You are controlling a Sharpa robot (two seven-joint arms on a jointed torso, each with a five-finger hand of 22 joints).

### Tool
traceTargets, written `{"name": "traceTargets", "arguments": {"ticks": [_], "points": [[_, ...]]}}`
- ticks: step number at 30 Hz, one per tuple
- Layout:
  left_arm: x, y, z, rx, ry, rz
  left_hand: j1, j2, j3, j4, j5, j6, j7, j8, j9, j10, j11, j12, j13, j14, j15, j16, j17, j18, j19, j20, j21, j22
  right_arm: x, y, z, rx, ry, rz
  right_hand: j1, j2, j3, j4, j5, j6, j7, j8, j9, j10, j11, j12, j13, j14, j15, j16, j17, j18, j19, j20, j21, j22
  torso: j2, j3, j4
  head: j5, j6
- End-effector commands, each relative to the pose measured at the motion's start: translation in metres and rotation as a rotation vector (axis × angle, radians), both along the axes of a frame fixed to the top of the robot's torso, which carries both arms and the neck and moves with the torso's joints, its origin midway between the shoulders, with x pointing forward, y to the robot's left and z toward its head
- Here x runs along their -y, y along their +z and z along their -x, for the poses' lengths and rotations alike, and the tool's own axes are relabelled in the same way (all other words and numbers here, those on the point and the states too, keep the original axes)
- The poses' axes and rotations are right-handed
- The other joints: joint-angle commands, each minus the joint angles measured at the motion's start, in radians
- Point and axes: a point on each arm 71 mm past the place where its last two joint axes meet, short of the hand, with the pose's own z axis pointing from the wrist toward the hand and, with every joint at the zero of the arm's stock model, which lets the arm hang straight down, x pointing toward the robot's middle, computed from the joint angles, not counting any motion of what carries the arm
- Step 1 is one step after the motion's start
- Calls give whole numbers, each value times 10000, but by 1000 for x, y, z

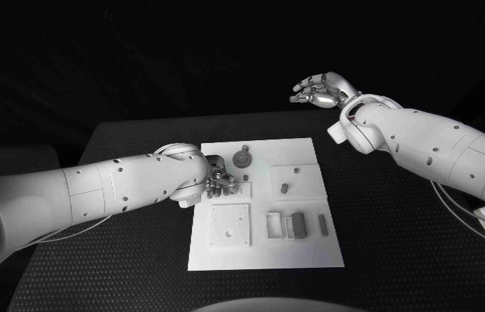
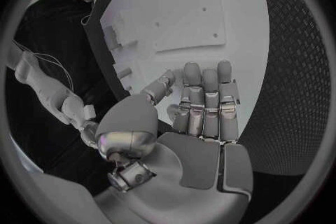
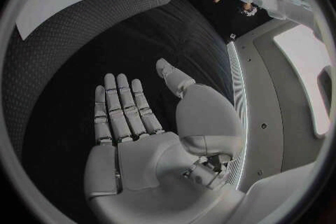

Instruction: Assemble the parts on the task board

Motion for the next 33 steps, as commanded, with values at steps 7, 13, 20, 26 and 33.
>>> {"name": "traceTargets", "arguments": {"ticks": [7,13,20,26,33], "points": [[3,-6,2,-31,98,63,-38,61,-88,153,36,589,-566,-62,-35,229,-360,63,-18,82,37,57,-21,-145,22,-18,-16,189,-1,-2,1,-60,168,0,-87,-21,-10,49,-35,-89,504,6,-19,82,24,-83,-10,77,18,-61,-16,4,67,-1,-81,12,-1,-1,-2,-16,2],[5,-7,3,-92,45,69,-255,-141,-214,273,37,567,-557,-106,-71,246,-352,71,-27,96,34,60,-35,-145,35,-39,-6,176,-1,-2,1,-74,171,3,-88,-25,-14,51,-35,-91,504,8,-22,85,24,-93,-10,73,20,-69,-18,2,65,-1,-89,14,0,2,2,-32,-22],[5,-7,3,-134,6,72,-543,-450,-343,504,32,587,-562,-121,-94,249,-355,69,-37,105,32,57,-47,-131,47,-42,-5,164,-1,-2,1,-92,193,4,-86,-33,-21,54,-35,-100,505,10,-29,86,26,-118,-11,60,26,-88,-24,-1,57,-1,-106,18,-1,-2,1,-39,-20],[5,-7,2,-140,26,78,-754,-687,-458,627,23,605,-561,-120,-100,262,-353,76,-37,115,34,62,-49,-131,56,-32,-2,160,-1,-3,1,-104,193,8,-83,-42,-31,61,-35,-115,510,11,-41,88,32,-155,-13,40,37,-117,-33,-9,43,2,-131,27,-1,-4,6,-43,-37],[5,-7,2,-125,41,87,-1129,-1011,-688,896,54,629,-587,-152,-141,264,-381,87,-47,126,-3,69,-68,-131,43,-81,-10,156,-1,-3,1,-109,187,11,-78,-59,-45,65,-35,-135,516,10,-55,83,40,-201,-14,9,51,-155,-44,-20,20,4,-161,40,0,-7,3,-51,-39]]}}
